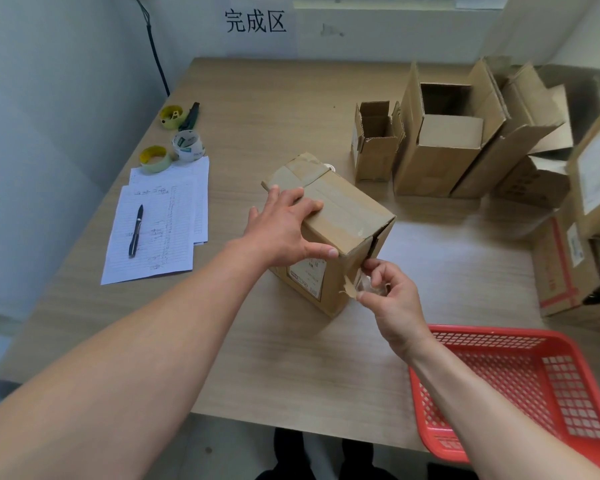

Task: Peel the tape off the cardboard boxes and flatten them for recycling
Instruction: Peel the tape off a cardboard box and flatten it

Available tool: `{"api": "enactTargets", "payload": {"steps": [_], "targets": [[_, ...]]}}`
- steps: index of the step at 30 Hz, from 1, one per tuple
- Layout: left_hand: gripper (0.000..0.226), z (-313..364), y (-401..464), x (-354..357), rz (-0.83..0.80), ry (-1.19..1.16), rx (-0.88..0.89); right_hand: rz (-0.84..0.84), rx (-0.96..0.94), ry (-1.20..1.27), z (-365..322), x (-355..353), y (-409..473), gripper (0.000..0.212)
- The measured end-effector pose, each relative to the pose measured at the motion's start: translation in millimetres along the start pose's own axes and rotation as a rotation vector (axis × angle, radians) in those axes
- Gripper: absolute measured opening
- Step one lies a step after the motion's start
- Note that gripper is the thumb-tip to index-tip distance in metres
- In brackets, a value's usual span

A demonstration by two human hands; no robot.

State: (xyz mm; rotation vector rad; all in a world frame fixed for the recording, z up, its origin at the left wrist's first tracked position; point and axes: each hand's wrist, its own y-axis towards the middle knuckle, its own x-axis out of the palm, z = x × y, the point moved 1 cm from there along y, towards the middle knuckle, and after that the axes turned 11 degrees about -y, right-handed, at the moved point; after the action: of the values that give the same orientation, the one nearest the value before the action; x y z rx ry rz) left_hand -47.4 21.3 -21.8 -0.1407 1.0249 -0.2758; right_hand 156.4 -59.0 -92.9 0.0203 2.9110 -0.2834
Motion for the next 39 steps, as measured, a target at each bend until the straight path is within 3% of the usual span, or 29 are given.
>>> {"api": "enactTargets", "payload": {"steps": [5,8,11,16,20,24,29,36,39], "targets": [[0.100,2,-1,-2,-0.032,-0.012,-0.004,-0.002,0.015,-0.043,4,-1,1,0.039],[0.101,3,-5,-5,-0.047,-0.028,-0.026,0.149,0.093,0.048,1,-9,6,0.041],[0.106,7,-10,-4,-0.042,-0.030,-0.038,0.299,0.266,0.087,7,-16,12,0.024],[0.114,13,-16,-2,0.008,0.088,-0.022,0.194,0.453,0.364,-1,-8,12,0.014],[0.123,17,-27,-7,0.061,0.237,-0.004,0.184,0.422,0.427,-15,3,16,0.018],[0.106,14,-47,-22,0.105,0.135,0.140,0.150,0.261,0.260,-43,1,24,0.021],[0.143,2,-63,-38,0.128,0.020,0.167,0.004,0.069,0.141,-91,11,30,0.012],[0.114,-24,-92,-50,0.209,-0.154,0.093,-0.136,0.048,0.135,-103,34,34,0.014],[0.127,-29,-107,-45,0.168,-0.088,0.053,-0.115,0.063,0.046,-100,47,37,0.014]]}}
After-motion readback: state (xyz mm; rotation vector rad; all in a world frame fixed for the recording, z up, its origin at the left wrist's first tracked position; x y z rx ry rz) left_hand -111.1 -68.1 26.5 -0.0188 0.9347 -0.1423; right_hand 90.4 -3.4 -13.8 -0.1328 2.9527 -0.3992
